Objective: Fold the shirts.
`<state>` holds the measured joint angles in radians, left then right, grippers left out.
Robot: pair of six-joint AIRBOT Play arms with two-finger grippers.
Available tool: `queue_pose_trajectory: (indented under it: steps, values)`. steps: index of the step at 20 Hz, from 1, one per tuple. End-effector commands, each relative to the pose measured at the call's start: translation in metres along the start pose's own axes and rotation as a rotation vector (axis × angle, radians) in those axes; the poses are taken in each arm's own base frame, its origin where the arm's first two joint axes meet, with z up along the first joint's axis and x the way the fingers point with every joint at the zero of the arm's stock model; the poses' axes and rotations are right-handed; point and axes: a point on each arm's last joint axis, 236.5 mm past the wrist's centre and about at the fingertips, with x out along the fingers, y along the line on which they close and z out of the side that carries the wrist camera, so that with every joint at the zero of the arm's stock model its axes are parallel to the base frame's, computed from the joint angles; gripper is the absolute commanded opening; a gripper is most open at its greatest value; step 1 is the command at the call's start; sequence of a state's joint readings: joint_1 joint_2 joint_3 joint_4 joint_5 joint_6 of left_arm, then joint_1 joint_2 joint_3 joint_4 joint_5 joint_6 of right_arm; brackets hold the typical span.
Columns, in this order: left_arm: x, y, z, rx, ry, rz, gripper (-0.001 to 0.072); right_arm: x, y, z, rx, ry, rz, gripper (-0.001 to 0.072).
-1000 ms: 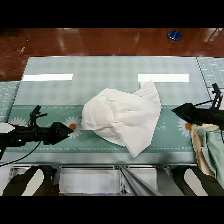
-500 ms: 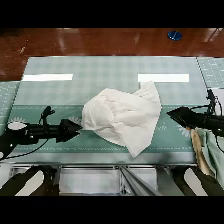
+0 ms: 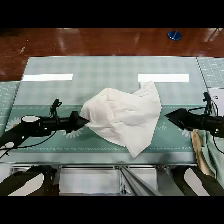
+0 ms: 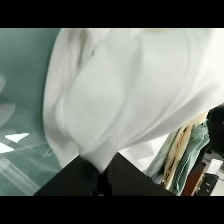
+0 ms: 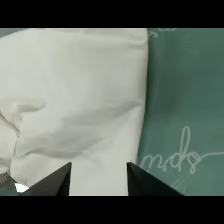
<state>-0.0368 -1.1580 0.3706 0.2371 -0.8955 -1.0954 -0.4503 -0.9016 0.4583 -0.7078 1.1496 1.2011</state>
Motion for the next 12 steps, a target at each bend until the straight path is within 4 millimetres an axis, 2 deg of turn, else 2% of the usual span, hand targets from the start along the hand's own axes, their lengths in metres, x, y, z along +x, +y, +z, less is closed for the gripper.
queue_pose_trajectory:
  steps: [1,3,6,12]
  values:
    - [0.002,-0.019,0.015,0.047,-0.029,-0.023,0.0022,0.013,-0.020,-0.027,0.052,0.122,-0.027,0.0407]
    - [0.001,-0.028,0.017,0.063,-0.025,-0.038,0.0022,0.021,-0.029,-0.037,0.070,0.175,-0.056,0.0406]
    - [0.000,-0.033,0.020,0.073,-0.029,-0.046,0.0022,0.040,-0.040,-0.071,0.031,0.331,-0.146,0.0406]
    - [0.000,-0.035,0.018,0.074,-0.016,-0.054,0.0022,0.085,-0.008,-0.095,0.015,0.394,-0.094,0.0406]
